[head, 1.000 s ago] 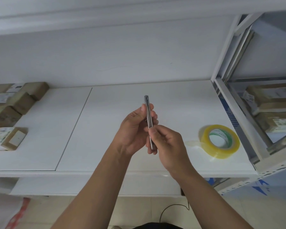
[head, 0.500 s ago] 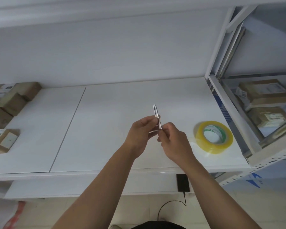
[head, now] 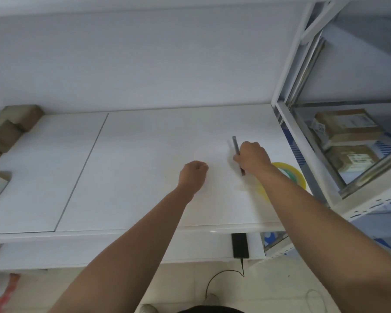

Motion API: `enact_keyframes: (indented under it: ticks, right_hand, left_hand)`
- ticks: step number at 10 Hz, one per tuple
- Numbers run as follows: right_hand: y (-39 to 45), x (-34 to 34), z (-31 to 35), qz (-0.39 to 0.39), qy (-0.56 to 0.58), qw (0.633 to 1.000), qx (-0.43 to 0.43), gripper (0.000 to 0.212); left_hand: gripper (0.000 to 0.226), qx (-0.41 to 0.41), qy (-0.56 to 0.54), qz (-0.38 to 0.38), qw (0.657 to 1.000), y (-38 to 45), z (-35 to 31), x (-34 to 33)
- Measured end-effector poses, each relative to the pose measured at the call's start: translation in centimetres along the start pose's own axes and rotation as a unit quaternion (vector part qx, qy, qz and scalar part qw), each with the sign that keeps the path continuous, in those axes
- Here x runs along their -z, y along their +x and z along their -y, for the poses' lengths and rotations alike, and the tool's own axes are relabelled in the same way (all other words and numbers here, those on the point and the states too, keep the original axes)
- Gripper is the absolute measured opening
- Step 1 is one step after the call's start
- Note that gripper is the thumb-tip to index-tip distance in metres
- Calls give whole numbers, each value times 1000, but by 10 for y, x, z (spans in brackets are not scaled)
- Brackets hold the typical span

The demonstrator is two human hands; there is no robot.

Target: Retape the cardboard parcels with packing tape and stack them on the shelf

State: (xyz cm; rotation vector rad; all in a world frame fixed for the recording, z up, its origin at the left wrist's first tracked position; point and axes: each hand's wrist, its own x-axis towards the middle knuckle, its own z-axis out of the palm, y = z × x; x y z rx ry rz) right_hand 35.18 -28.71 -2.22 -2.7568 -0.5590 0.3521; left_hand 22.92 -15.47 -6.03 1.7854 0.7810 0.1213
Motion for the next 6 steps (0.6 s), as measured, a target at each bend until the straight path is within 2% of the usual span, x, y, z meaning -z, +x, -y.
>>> enact_keyframes:
  ticks: [1, 2, 3, 4, 6]
  right_hand:
    - [9, -6, -6, 34, -67, 997, 0, 7]
    - [14, -13, -9, 47, -124, 991, 14, 14]
    - [16, -13, -8, 58, -181, 981, 29, 12]
    - [14, -12, -8, 67, -219, 973, 27, 19]
    - [14, -8, -5, 56, -207, 976, 24, 6]
  left_hand:
    - [16, 10, 90, -14, 996, -5, 20, 2]
    - [28, 0, 163, -27, 986, -8, 31, 6]
    - [34, -11, 234, -34, 972, -13, 35, 10]
    - [35, -26, 301, -44, 952, -18, 37, 14]
    - [38, -49, 312, -58, 947, -25, 43, 31]
